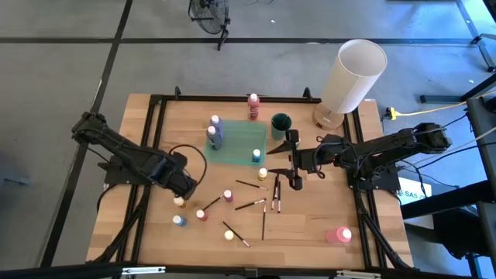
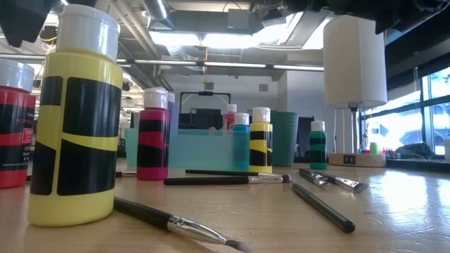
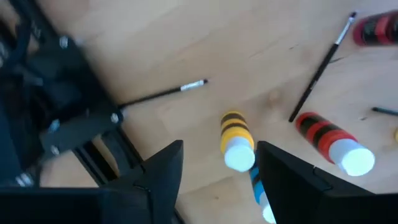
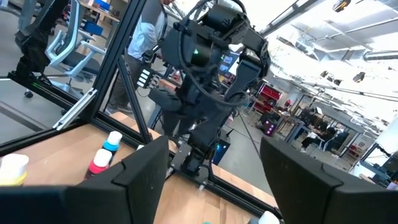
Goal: Pick & Place Paint Supplies
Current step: Put the left small yellow paint bottle into the green bin
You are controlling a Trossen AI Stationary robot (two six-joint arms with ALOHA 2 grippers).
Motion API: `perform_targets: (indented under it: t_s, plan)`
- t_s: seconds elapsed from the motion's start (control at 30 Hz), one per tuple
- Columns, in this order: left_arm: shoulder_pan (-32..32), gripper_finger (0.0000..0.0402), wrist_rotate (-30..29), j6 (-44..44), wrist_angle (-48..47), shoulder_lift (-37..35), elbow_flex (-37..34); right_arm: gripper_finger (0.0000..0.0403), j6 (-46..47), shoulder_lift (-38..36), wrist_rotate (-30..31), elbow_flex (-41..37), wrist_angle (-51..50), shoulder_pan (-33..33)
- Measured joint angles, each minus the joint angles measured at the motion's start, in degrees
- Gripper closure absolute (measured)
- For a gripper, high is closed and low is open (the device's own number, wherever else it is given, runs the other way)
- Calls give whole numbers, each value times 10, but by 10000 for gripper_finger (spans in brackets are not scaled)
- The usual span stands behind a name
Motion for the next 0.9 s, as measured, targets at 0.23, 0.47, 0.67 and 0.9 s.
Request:
perform_targets:
  t_s: [0.23,0.47,0.67,0.9]
  plan:
    - [-43,215,2,-105,0,0,0,146,0,0,-2,0,-3,0]
    - [-88,224,1,-163,20,3,0,146,0,0,-2,0,-1,0]
    - [-95,225,-9,-32,48,3,0,146,-9,0,-2,0,11,0]
    - [-93,227,-1,-10,47,37,0,146,-11,0,-2,0,27,0]
